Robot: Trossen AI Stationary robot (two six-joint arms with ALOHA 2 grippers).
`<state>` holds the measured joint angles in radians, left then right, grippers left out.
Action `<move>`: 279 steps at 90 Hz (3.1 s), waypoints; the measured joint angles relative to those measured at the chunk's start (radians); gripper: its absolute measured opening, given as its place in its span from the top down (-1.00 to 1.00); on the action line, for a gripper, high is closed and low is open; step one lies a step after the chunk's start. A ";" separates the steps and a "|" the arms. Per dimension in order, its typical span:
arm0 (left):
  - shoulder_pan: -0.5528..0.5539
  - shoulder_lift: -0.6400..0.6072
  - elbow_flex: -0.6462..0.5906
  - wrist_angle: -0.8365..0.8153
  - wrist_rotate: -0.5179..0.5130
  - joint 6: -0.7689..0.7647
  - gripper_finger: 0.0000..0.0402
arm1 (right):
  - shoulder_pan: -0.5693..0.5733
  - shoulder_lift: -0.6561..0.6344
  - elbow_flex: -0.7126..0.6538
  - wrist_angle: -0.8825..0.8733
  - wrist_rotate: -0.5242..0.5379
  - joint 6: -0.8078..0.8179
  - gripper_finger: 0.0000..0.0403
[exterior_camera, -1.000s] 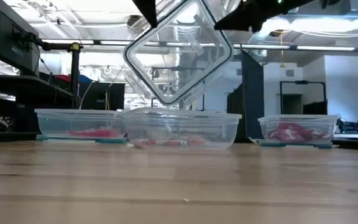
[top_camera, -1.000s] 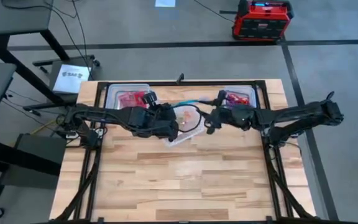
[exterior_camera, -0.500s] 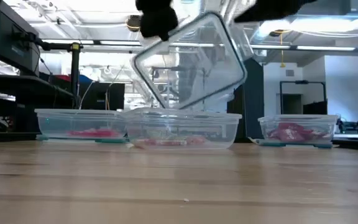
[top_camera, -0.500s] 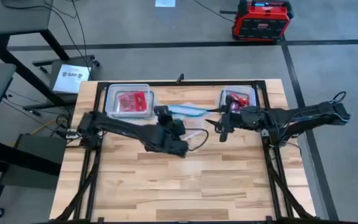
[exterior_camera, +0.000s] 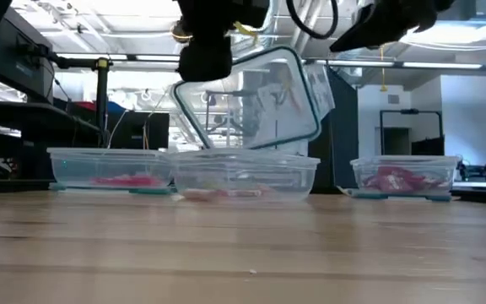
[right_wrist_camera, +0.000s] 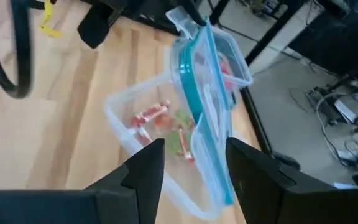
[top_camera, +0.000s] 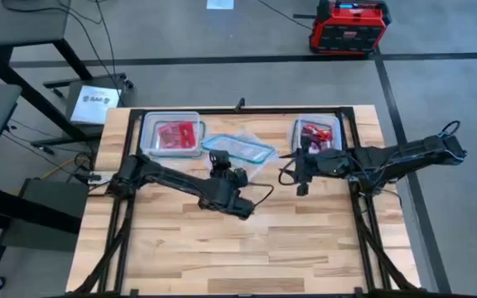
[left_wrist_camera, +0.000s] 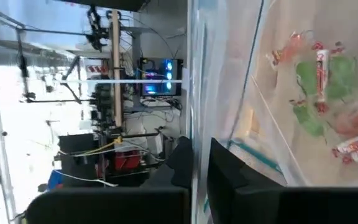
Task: Sort candy
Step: Close the center transparent bin
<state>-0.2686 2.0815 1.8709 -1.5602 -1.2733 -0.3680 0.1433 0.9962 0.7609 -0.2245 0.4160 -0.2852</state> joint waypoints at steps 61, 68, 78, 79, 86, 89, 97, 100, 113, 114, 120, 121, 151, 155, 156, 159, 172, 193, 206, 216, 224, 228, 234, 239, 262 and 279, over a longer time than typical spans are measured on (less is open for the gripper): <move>-0.006 -0.053 0.000 0.008 -0.039 0.032 1.00 | 0.016 0.050 0.000 0.005 0.074 -0.032 0.22; -0.006 -0.053 0.000 0.007 -0.039 0.026 1.00 | 0.005 0.095 0.000 0.024 0.071 -0.043 0.22; -0.012 -0.053 0.000 0.008 -0.035 0.025 1.00 | -0.014 0.150 0.000 0.108 0.110 -0.098 0.24; -0.012 -0.053 0.000 0.008 -0.035 0.024 1.00 | -0.016 0.154 0.000 0.118 0.111 -0.104 0.25; -0.013 -0.053 0.000 0.007 -0.014 0.000 0.98 | -0.024 0.176 0.007 0.139 0.112 -0.148 0.37; -0.013 -0.053 0.000 0.007 0.008 -0.011 0.96 | -0.024 0.183 0.013 0.137 0.111 -0.165 0.47; -0.013 -0.053 0.000 0.007 0.095 -0.042 0.89 | -0.033 0.188 0.021 0.113 0.105 -0.202 0.84; -0.013 -0.053 0.000 0.010 0.136 -0.060 0.86 | -0.039 0.188 0.021 0.107 0.104 -0.208 0.91; -0.012 -0.064 0.000 0.017 0.279 -0.192 0.70 | -0.074 0.188 0.021 0.103 0.101 -0.225 0.95; -0.012 -0.066 0.000 0.018 0.290 -0.199 0.68 | -0.077 0.188 0.021 0.103 0.101 -0.230 0.96; -0.013 -0.086 0.000 0.022 0.355 -0.237 0.58 | -0.087 0.188 0.021 0.108 0.099 -0.266 0.97; -0.013 -0.090 0.000 0.022 0.368 -0.241 0.56 | -0.088 0.188 0.021 0.112 0.099 -0.272 0.97; -0.116 -0.261 -0.011 0.040 0.552 -0.377 0.29 | -0.101 0.150 0.078 0.208 0.130 -0.537 0.99; -0.142 -0.282 -0.020 0.050 0.510 -0.433 0.29 | -0.101 0.140 0.087 0.207 0.143 -0.557 0.99; -0.150 -0.287 -0.025 0.054 0.498 -0.447 0.29 | -0.102 0.137 0.089 0.206 0.148 -0.563 0.99; -0.171 -0.304 -0.042 0.067 0.471 -0.484 0.29 | -0.107 0.126 0.097 0.206 0.157 -0.579 0.99; -0.203 -0.340 -0.190 0.262 0.436 -0.498 0.29 | -0.149 0.081 0.124 0.206 0.163 -0.613 0.99; -0.100 -0.360 -0.480 0.900 0.579 -0.271 0.29 | -0.207 0.024 0.130 0.170 0.172 -0.574 0.99; -0.001 -0.415 -0.592 1.222 0.759 -0.135 0.29 | -0.209 -0.001 0.130 0.112 0.164 -0.540 1.00; 0.086 -0.414 -0.612 1.259 0.900 -0.123 0.29 | -0.211 -0.010 0.130 0.076 0.165 -0.514 1.00; 0.133 -0.381 -0.613 1.259 0.964 -0.102 0.29 | -0.213 -0.012 0.130 0.061 0.167 -0.501 1.00; 0.150 -0.362 -0.613 1.261 0.973 -0.094 0.29 | -0.218 -0.012 0.130 0.057 0.166 -0.500 1.00; 0.166 -0.334 -0.613 1.264 0.981 -0.090 0.29 | -0.224 -0.012 0.130 0.047 0.166 -0.499 1.00; 0.174 -0.311 -0.613 1.264 0.981 -0.093 0.29 | -0.228 -0.011 0.130 0.048 0.166 -0.500 1.00; 0.200 -0.232 -0.613 1.269 0.957 -0.098 0.29 | -0.245 -0.011 0.130 0.049 0.166 -0.500 1.00; 0.209 -0.190 -0.612 1.260 0.936 -0.038 0.29 | -0.245 -0.011 0.130 0.049 0.166 -0.500 1.00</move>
<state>-0.0592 1.8912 1.2587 -0.3004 -0.3372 -0.4059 -0.1013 0.9848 0.8909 -0.1754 0.5816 -0.7853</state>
